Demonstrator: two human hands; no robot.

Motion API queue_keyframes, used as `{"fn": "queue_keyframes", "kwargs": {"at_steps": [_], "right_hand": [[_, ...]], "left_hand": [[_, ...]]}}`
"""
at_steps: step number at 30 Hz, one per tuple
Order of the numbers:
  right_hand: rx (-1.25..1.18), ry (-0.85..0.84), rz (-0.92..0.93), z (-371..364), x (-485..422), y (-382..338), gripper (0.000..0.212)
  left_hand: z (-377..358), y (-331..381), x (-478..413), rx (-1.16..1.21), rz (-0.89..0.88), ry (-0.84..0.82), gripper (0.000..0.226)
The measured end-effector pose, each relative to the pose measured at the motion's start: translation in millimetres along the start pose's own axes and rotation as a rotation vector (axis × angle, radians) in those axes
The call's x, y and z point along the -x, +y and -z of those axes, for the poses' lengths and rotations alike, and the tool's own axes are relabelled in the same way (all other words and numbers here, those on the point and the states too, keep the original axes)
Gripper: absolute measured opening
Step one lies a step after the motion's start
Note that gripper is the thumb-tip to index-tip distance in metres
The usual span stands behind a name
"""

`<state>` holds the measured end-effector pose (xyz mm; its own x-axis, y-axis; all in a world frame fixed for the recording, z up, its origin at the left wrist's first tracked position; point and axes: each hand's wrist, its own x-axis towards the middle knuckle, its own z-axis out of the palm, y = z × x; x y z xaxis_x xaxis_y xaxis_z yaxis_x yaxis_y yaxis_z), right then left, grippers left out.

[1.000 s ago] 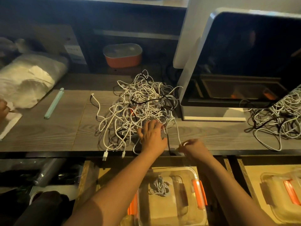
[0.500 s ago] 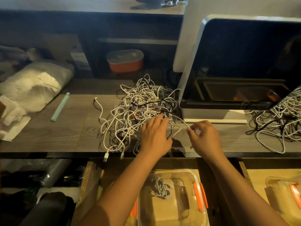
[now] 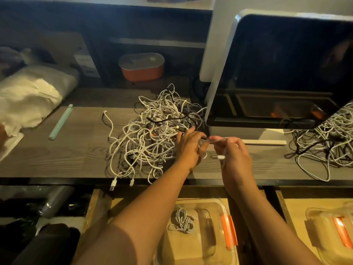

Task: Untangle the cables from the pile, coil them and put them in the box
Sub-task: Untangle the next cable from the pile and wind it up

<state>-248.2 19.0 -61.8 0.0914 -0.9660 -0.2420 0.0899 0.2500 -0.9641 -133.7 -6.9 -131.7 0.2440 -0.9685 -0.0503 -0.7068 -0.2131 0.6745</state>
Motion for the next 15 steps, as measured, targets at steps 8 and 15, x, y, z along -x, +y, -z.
{"fn": "queue_keyframes", "kwargs": {"at_steps": [8, 15], "right_hand": [[0.914, -0.115, 0.066, 10, -21, 1, 0.027], [0.86, -0.355, -0.094, 4, -37, 25, 0.016]], "left_hand": [[-4, -13, -25, -0.337, -0.055, -0.065, 0.05], [-3, -28, -31, -0.327, -0.112, -0.048, 0.055]]}}
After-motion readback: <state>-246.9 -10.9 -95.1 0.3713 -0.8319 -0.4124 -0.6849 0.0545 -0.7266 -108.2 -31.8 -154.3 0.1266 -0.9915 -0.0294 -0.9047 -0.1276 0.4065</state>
